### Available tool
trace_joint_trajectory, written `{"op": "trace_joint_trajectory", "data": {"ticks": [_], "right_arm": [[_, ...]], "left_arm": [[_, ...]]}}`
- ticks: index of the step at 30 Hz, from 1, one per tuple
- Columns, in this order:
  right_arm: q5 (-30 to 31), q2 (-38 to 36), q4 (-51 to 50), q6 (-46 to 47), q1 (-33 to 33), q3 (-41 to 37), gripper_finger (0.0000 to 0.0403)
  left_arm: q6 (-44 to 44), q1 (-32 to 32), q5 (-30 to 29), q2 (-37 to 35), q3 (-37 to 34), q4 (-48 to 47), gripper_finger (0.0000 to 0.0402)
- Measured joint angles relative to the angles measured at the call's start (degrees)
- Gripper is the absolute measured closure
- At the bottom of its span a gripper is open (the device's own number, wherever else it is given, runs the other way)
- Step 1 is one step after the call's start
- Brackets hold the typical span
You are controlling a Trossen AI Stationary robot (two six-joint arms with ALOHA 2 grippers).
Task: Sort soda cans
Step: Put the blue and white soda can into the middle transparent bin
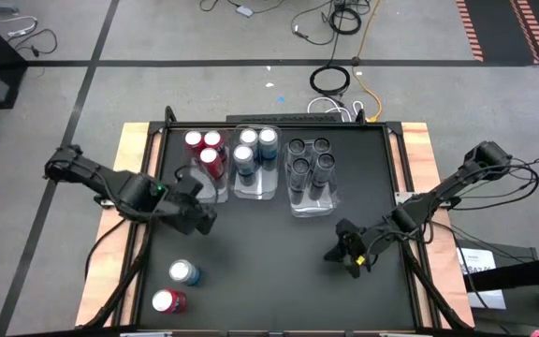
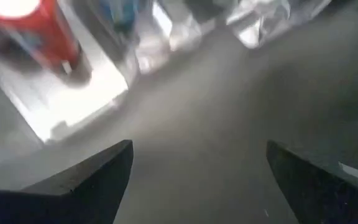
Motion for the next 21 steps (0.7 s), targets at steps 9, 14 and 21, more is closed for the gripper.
{"op": "trace_joint_trajectory", "data": {"ticks": [9, 14, 21], "right_arm": [[-2.6, 0.1, -4.1, 1.2, 2.1, 0.0, 0.0403], [-2.6, 0.1, -4.0, 1.2, 2.1, 0.0, 0.0403], [-2.5, 0.1, -3.8, 1.3, 2.0, 0.0, 0.0403]], "left_arm": [[-12.4, -8.7, 7.9, 3.8, 0.0, -4.4, 0.0024], [-12.4, -9.2, 8.0, 5.4, 0.0, -3.6, 0.0024], [-10.9, -9.0, 6.4, 6.6, 0.0, -3.5, 0.0024]]}}
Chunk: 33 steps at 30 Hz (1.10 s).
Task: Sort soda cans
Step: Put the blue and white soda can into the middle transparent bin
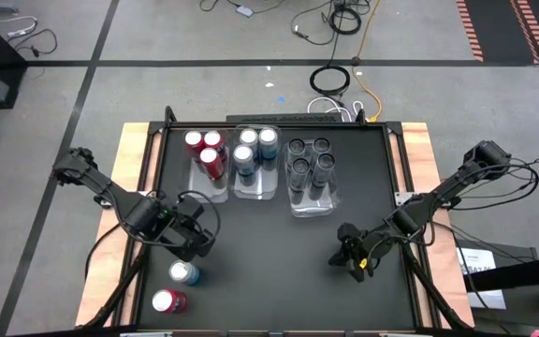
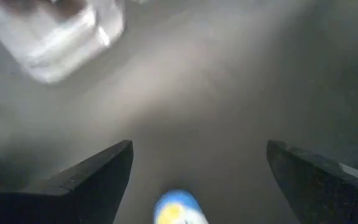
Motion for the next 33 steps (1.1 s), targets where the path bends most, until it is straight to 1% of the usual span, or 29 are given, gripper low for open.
{"op": "trace_joint_trajectory", "data": {"ticks": [2, 5, 8, 12, 14, 17, 22, 29, 33], "right_arm": [[0.1, 0.0, 0.0, 0.1, 0.0, 0.0, 0.0403], [0.3, 0.0, 0.0, 0.1, 0.0, 0.0, 0.0403], [0.7, 0.0, 0.0, 0.1, 0.0, 0.0, 0.0403], [3.2, 0.0, 0.1, 0.1, 0.0, 0.0, 0.0403], [3.5, 0.0, 0.1, 0.2, -0.1, 0.0, 0.0403], [3.6, 0.0, 0.1, 0.7, -0.1, 0.0, 0.0403], [3.6, 0.0, 0.1, 1.7, -0.1, 0.0, 0.0403], [3.5, 0.0, 0.1, 1.7, -0.1, 0.0, 0.0403], [3.5, 0.0, 0.1, 1.7, -0.1, 0.0, 0.0403]], "left_arm": [[2.2, 0.0, -2.7, 0.3, 0.0, 0.3, 0.0024], [4.5, 0.4, -3.9, 0.3, 0.0, 0.4, 0.0024], [4.5, 0.4, -5.6, 0.3, 0.0, 0.5, 0.0024], [5.3, 0.4, -5.3, 0.3, 0.0, 0.5, 0.0024], [6.2, 0.4, -5.4, 0.3, 0.0, 0.6, 0.0024], [6.5, 0.4, -5.4, 0.3, 0.0, 0.6, 0.0021], [6.5, 0.4, -5.3, 0.3, 0.0, 1.8, 0.0003], [12.0, 0.4, -5.9, 0.3, 0.0, 3.2, 0.0003], [12.2, 0.4, -4.3, 0.3, 0.0, 5.2, 0.0003]]}}
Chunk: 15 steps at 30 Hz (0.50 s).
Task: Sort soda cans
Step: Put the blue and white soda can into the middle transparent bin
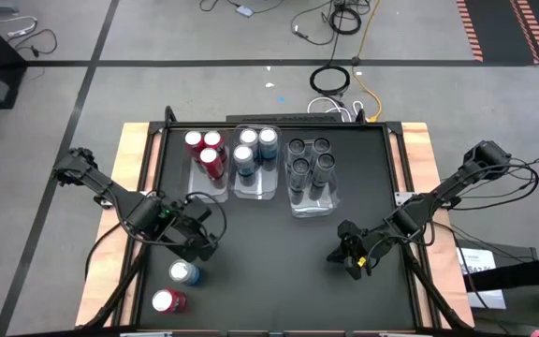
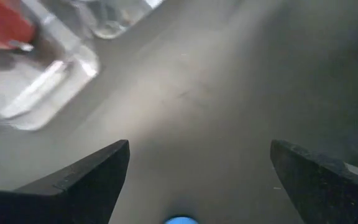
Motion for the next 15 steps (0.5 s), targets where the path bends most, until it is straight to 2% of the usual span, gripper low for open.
{"op": "trace_joint_trajectory", "data": {"ticks": [5, 8, 15], "right_arm": [[-0.1, 0.0, 0.0, 0.0, 0.0, 0.0, 0.0403], [-0.1, 0.0, 0.0, 0.0, 0.0, 0.0, 0.0403], [-0.1, 0.0, 0.0, 0.0, 0.0, 0.0, 0.0403]], "left_arm": [[-0.1, 0.0, 2.4, 0.0, 0.0, 4.9, 0.0003], [-3.4, 0.0, 3.0, -0.1, -0.6, 4.5, 0.0004], [-11.0, -1.8, 7.7, -0.1, -8.8, 5.0, 0.0004]]}}
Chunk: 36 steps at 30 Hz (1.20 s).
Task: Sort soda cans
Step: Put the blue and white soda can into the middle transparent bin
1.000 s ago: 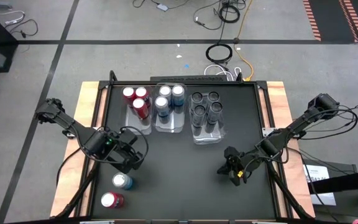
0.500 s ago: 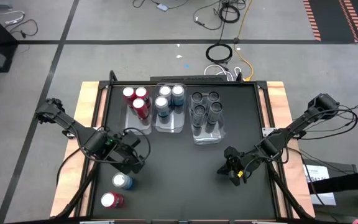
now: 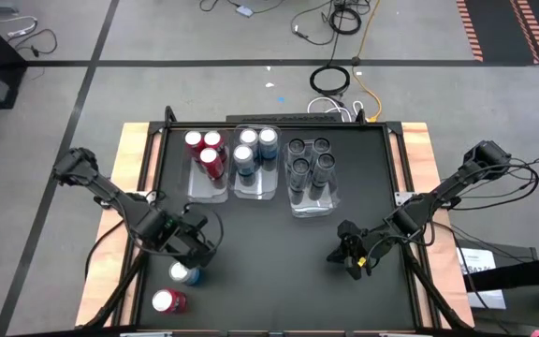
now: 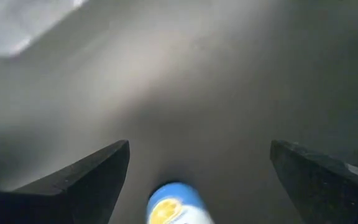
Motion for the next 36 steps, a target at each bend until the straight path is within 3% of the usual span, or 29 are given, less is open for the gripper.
{"op": "trace_joint_trajectory", "data": {"ticks": [7, 18, 23, 36], "right_arm": [[0.0, 0.0, 0.0, 0.0, 0.0, 0.0, 0.0403], [0.1, 0.0, 0.0, -1.4, 0.0, 0.0, 0.0403], [1.1, 0.0, -0.1, -1.5, 0.0, 0.0, 0.0403], [1.7, 0.0, 0.0, -1.5, 0.0, 0.0, 0.0403]], "left_arm": [[-5.6, -3.0, 5.2, 0.0, -7.6, 4.5, 0.0004], [-7.9, -4.8, 14.2, 0.0, -11.8, 10.5, 0.0004], [-8.2, -4.8, 19.5, 0.1, -12.4, 10.7, 0.0004], [-8.7, -7.2, 26.0, 0.0, -12.4, 12.5, 0.0004]]}}
